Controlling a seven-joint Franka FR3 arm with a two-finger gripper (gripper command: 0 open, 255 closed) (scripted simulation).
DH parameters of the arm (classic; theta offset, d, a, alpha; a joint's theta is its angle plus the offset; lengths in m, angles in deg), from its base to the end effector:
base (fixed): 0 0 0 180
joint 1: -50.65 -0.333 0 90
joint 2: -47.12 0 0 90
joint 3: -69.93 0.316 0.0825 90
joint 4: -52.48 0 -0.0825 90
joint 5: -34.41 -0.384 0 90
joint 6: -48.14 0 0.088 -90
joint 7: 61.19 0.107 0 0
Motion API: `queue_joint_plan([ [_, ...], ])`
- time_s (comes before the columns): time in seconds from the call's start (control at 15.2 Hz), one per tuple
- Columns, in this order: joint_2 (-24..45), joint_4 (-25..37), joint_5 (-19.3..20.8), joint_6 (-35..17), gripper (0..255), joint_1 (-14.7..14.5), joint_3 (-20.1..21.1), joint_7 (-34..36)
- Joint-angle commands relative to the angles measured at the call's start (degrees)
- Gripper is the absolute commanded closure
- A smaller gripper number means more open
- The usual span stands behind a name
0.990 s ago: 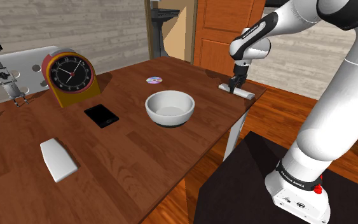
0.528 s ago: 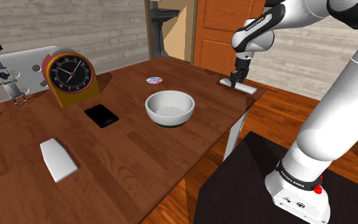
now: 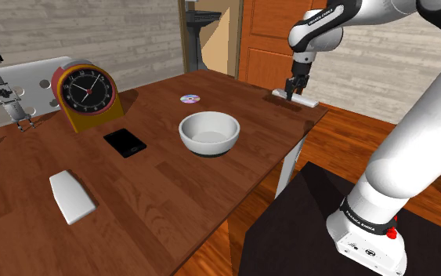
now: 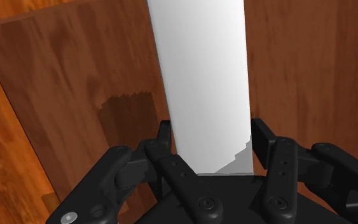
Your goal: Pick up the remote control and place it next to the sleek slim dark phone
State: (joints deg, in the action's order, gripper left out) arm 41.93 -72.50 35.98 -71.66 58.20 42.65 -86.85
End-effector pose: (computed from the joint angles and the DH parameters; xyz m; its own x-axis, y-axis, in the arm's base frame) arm 0.4218 -0.2986 0.4237 0.9896 -0.1439 -0.0008 -0.1439 -0.9894 -0.0202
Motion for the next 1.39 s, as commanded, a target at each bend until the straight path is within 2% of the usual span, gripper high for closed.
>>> queue_joint_plan([
  [0.0, -1.14, -0.54, 0.49, 0.50, 255, -0.56, 0.83, 1.66],
  [0.66, -7.64, -7.66, 1.52, -0.28, 255, -6.27, 9.95, 17.29],
  [1.32, -7.76, -8.27, -0.81, -0.67, 255, -12.66, 19.19, 31.53],
])
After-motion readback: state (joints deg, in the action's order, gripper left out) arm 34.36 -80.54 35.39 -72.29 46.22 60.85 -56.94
